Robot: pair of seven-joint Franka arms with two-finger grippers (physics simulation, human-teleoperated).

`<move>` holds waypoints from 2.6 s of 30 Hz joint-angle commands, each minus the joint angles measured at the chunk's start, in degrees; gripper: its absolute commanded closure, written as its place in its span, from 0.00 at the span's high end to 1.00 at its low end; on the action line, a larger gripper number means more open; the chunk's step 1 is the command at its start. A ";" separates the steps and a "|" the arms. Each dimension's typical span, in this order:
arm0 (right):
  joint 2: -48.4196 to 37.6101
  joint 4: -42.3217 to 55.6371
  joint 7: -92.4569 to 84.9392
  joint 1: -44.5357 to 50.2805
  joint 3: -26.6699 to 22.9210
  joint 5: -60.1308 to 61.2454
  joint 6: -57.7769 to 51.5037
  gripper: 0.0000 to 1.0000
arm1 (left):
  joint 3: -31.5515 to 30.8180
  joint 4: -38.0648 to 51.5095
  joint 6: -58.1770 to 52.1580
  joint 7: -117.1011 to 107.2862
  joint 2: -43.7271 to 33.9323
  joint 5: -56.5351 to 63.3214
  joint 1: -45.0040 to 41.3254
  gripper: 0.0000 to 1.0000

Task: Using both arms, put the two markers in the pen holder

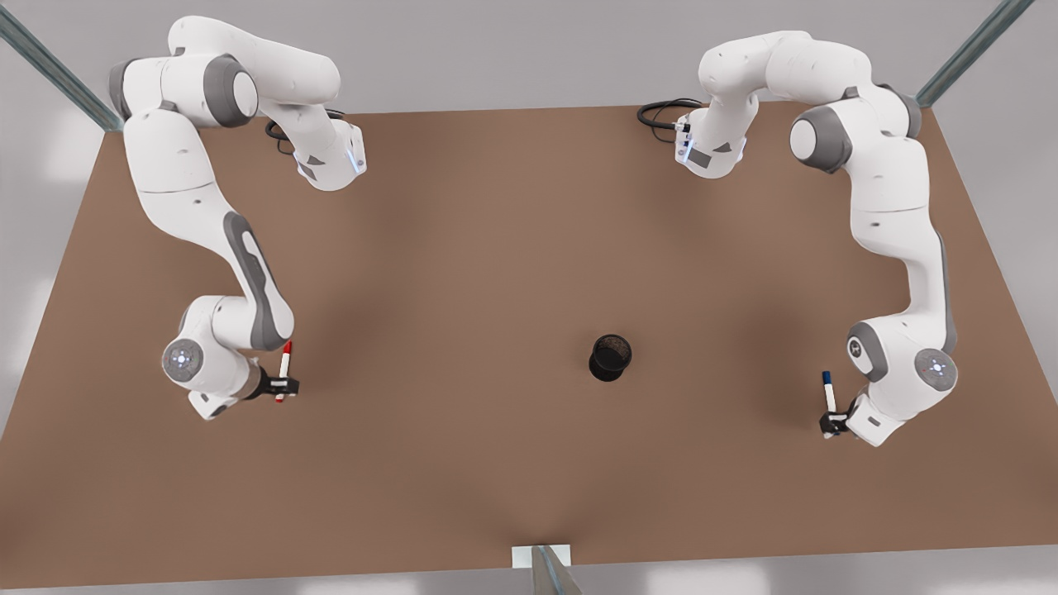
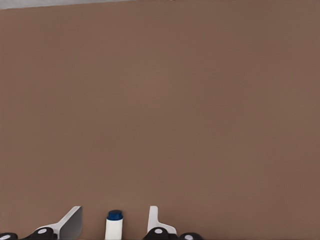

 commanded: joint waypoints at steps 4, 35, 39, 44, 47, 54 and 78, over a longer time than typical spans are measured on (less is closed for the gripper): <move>-0.51 -1.73 -1.38 -0.27 0.02 0.08 5.95 0.63 | 0.00 -0.02 2.03 3.84 0.50 0.18 0.04 0.60; -0.77 -2.96 -2.96 -0.10 0.02 -0.28 8.15 0.21 | 2.46 2.70 -10.97 0.68 -3.63 0.18 -4.79 0.21; -3.85 -2.53 -2.96 0.25 1.07 -0.28 7.27 0.21 | 4.57 4.02 -18.88 -2.40 -6.09 0.26 -8.40 0.21; -8.07 0.46 -2.96 0.17 4.85 -0.28 5.60 0.21 | 4.66 4.20 -26.09 -4.86 -11.54 0.35 -11.30 0.21; -10.71 3.80 -2.96 -0.27 8.28 -0.28 1.74 0.21 | 4.48 4.20 -33.91 -15.14 -17.07 0.00 -19.29 0.21; -13.43 13.20 -2.43 -0.36 18.91 0.16 -1.61 0.21 | 3.08 4.46 -38.49 -51.26 -21.73 -5.18 -39.07 0.21; 6.26 34.83 -2.96 17.04 33.60 0.17 36.98 0.21 | 3.69 4.64 -31.63 -53.65 -15.23 -5.63 -41.18 0.21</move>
